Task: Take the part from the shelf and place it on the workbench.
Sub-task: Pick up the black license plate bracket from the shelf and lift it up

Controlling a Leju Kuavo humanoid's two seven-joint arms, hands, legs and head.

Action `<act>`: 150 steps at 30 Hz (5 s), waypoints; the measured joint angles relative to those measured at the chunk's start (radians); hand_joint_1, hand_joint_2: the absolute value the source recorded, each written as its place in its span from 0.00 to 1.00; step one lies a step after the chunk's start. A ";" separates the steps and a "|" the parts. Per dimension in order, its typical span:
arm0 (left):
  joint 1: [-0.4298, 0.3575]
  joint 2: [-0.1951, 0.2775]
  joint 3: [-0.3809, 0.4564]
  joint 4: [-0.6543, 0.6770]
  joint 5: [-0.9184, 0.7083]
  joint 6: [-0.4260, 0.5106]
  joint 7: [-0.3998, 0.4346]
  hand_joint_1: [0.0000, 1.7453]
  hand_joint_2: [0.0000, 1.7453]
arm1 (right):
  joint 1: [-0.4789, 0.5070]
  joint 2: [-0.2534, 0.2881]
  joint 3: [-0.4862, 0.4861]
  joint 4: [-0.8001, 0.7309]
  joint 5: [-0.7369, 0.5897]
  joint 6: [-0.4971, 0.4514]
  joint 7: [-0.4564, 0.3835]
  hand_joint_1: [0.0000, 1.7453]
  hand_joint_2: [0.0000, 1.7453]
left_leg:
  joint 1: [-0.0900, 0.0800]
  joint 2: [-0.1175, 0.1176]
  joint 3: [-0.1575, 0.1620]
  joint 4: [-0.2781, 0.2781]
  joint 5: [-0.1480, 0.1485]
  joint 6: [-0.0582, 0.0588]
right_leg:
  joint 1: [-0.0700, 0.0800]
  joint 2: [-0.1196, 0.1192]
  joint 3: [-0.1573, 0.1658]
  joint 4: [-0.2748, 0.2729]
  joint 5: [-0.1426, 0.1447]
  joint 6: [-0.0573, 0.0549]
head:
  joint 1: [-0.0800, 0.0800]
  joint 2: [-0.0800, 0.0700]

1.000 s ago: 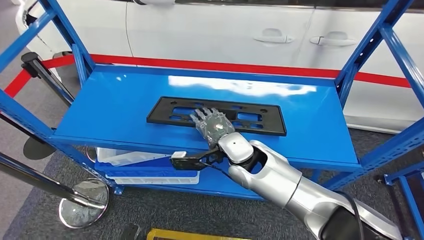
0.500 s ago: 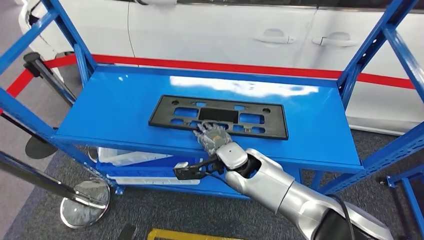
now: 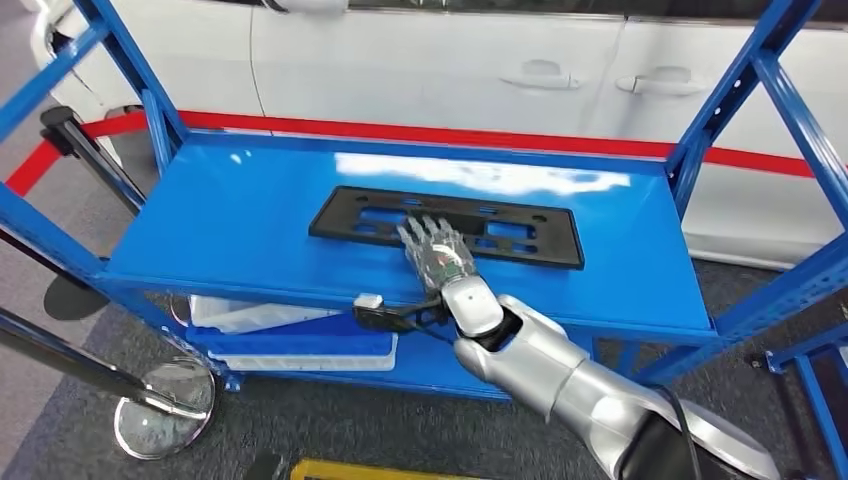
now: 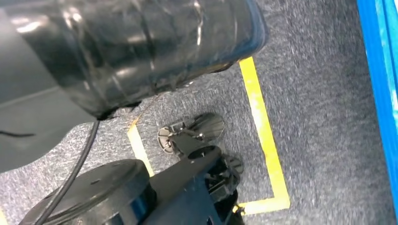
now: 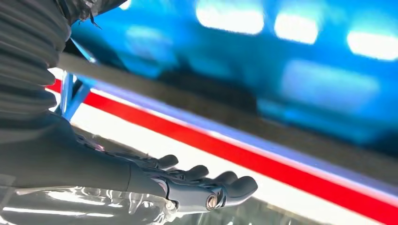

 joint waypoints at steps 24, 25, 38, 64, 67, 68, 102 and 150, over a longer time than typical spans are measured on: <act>0.002 -0.026 -0.045 0.000 -0.016 -0.005 -0.001 0.00 0.00 | -0.038 -0.018 -0.025 -0.031 0.004 0.035 0.049 0.00 1.00 | 0.006 0.005 -0.129 0.269 -0.109 -0.014 | -0.002 0.001 0.010 -0.006 -0.001 -0.016 | -0.002 0.000; 0.003 -0.026 -0.046 0.000 -0.016 -0.006 -0.003 0.00 0.00 | -0.041 -0.019 -0.025 -0.024 -0.002 0.053 0.052 0.00 1.00 | 0.006 0.005 -0.116 0.239 -0.083 -0.014 | -0.002 0.001 0.010 -0.005 -0.001 -0.016 | -0.002 0.000; -0.003 -0.027 -0.062 0.000 -0.018 -0.007 -0.008 0.00 0.00 | -0.079 -0.027 -0.025 0.043 -0.018 0.083 0.070 0.00 1.00 | 0.002 0.005 0.003 -0.023 0.018 0.035 | 0.000 0.002 -0.116 0.250 -0.121 0.025 | 0.004 0.000; -0.004 -0.028 -0.072 0.000 -0.009 -0.135 -0.059 0.00 1.00 | -0.089 -0.043 -0.025 0.229 -0.024 0.055 0.103 1.00 1.00 | -0.006 0.003 0.003 -0.028 0.021 0.030 | 0.003 0.006 -0.014 0.019 -0.016 0.006 | -0.001 0.000; -0.006 -0.028 -0.072 0.000 -0.003 -0.141 -0.060 0.00 1.00 | -0.084 -0.043 -0.025 0.239 -0.024 0.036 0.097 1.00 1.00 | -0.004 0.005 0.007 -0.033 0.023 0.039 | -0.002 0.004 -0.089 0.183 -0.100 0.016 | 0.000 0.000; -0.006 -0.028 -0.072 0.000 -0.003 -0.142 -0.060 0.00 1.00 | -0.081 -0.043 -0.025 0.242 -0.023 0.031 0.096 1.00 1.00 | -0.003 0.005 0.007 -0.032 0.022 0.040 | -0.005 0.004 -0.117 0.242 -0.119 0.020 | 0.000 0.000; -0.004 -0.030 -0.072 0.000 0.022 -0.112 -0.052 0.00 1.00 | -0.069 -0.044 -0.027 0.242 0.016 -0.101 0.067 1.00 1.00 | -0.003 0.007 0.019 -0.021 0.008 0.038 | -0.016 0.002 -0.087 0.189 -0.058 0.036 | -0.002 0.000; -0.004 -0.044 -0.072 0.003 0.075 0.025 0.022 0.00 1.00 | -0.061 -0.194 -0.185 -0.672 0.127 -0.292 0.063 1.00 1.00 | -0.030 0.005 0.024 0.092 -0.059 0.040 | 0.015 0.003 -0.052 0.019 0.031 -0.031 | -0.004 0.000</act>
